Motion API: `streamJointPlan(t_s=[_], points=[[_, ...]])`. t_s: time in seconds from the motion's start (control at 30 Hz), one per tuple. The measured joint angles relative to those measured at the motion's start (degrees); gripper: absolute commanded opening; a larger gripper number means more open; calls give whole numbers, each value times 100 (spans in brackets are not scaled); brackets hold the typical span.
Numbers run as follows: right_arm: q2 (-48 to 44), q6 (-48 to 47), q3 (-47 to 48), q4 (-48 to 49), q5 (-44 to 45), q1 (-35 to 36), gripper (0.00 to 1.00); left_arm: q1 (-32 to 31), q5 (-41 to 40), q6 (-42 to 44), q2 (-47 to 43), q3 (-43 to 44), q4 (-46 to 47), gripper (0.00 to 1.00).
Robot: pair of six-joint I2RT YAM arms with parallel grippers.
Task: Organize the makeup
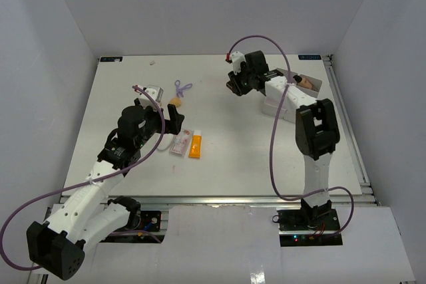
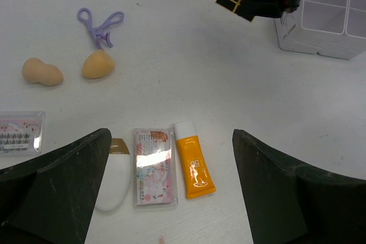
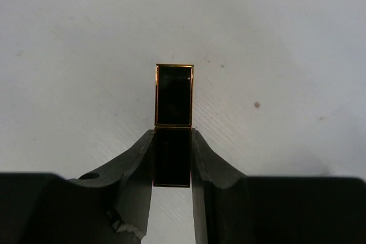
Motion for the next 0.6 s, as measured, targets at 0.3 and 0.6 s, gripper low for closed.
streamJointPlan(t_s=[0.3, 0.6], points=[[-2779, -1623, -1492, 62, -631, -519, 9, 0, 311, -43, -226, 0, 0, 98], [-2479, -2560, -1767, -130, -461, -1441, 12, 0, 450, -78, -250, 0, 0, 98]])
